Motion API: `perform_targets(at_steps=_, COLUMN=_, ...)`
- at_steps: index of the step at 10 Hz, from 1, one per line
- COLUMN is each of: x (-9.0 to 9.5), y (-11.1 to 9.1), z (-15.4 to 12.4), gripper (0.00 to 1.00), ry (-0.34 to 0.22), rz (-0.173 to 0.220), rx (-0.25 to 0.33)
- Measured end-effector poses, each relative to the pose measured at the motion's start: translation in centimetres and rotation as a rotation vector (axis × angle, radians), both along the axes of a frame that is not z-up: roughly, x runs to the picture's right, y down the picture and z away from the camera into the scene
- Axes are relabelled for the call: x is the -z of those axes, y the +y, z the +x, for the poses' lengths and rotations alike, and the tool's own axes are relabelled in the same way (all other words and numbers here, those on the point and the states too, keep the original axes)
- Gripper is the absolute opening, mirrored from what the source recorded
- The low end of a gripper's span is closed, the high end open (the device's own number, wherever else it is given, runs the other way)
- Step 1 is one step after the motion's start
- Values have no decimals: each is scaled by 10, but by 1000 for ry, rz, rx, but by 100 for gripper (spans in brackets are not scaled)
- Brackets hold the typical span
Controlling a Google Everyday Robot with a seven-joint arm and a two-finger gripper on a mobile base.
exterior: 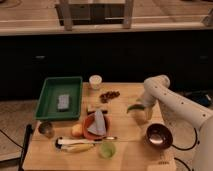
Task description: Place pepper in plastic cup
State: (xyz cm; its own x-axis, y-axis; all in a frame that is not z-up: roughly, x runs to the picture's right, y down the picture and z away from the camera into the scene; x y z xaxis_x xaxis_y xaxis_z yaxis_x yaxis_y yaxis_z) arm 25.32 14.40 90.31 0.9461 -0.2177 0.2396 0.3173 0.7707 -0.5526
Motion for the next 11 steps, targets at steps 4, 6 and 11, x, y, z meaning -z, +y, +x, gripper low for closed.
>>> perform_targets(at_steps=4, x=-3, y=3, z=0, gripper=18, ry=5, rz=2, rx=10)
perform_targets(at_steps=6, x=-2, y=3, z=0, gripper=1, ry=6, rz=4, rx=18)
perform_targets(at_steps=11, x=4, y=-2, z=0, gripper=0, ry=-14, rz=7, rx=28)
